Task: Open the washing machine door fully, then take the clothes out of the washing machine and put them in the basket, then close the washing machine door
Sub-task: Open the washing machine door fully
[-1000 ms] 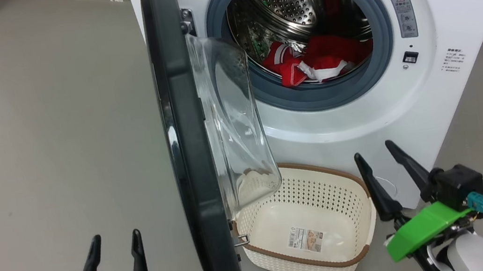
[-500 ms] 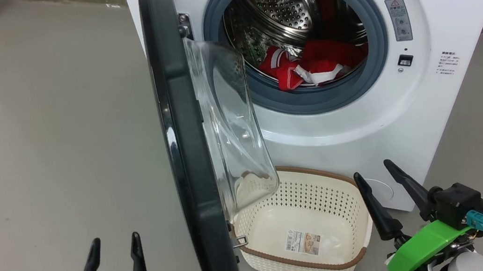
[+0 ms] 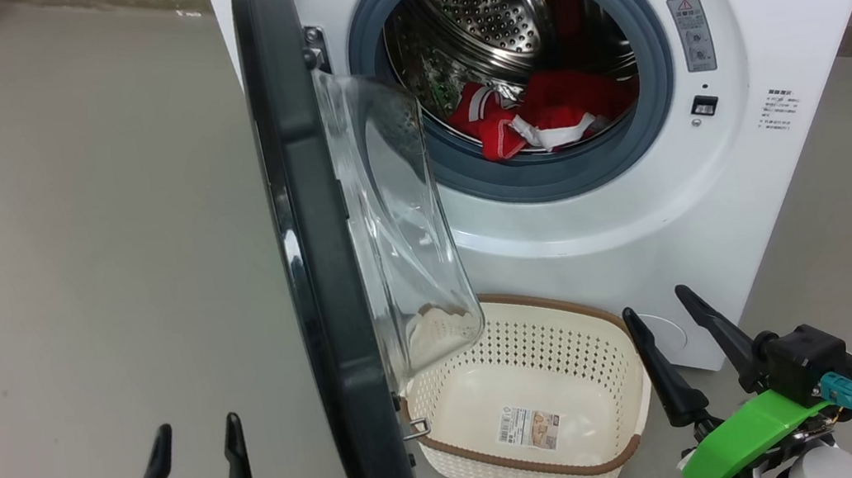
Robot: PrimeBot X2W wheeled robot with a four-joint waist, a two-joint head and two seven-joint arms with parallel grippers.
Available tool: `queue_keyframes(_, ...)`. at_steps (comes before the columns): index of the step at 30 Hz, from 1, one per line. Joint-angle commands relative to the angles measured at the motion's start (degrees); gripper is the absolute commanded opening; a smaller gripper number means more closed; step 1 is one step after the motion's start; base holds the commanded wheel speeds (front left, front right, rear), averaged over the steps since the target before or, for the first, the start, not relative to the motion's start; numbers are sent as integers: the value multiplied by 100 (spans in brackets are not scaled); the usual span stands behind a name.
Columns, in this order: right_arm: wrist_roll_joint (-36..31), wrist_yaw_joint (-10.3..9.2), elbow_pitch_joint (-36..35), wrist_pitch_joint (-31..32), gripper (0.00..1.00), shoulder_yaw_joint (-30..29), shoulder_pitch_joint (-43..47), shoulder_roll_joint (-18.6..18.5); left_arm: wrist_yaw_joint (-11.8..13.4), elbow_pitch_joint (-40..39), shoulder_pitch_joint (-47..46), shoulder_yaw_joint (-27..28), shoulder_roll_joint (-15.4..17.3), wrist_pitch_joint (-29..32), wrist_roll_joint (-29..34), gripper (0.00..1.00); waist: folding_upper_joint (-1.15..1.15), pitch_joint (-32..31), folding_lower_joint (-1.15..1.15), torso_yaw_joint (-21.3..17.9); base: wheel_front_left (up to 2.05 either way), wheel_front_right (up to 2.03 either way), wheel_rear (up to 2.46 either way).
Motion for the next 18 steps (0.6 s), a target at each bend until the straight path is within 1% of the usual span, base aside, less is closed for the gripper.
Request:
queue_keyframes(1,59,39,-119,-38,100,133,-127,8,37,-113,-110,163,74,5,-31,87,0,4,0,-13,0,0,0)
queue_keyframes(2,62,39,-119,-38,100,124,-131,8,40,-119,-116,149,78,13,-25,48,0,6,0,-17,0,0,0)
queue_keyframes(3,62,39,-119,-38,100,124,-131,8,40,-119,-116,149,78,13,-25,48,0,6,0,-17,0,0,0)
queue_keyframes(4,65,39,-118,-38,100,113,-135,8,40,-130,-124,136,82,19,-24,28,0,9,0,-20,0,0,0)
queue_keyframes(5,63,39,-116,-38,100,100,-140,8,43,-139,-136,128,87,26,-22,1,0,10,0,-21,0,0,0)
queue_keyframes(10,52,39,-106,-38,100,14,-138,8,82,-448,-303,136,104,39,-73,0,0,0,0,-10,0,0,0)
queue_keyframes(18,80,39,-75,-38,100,-40,-176,8,161,-1620,-715,157,171,255,-101,0,0,-5,0,-28,0,0,0)
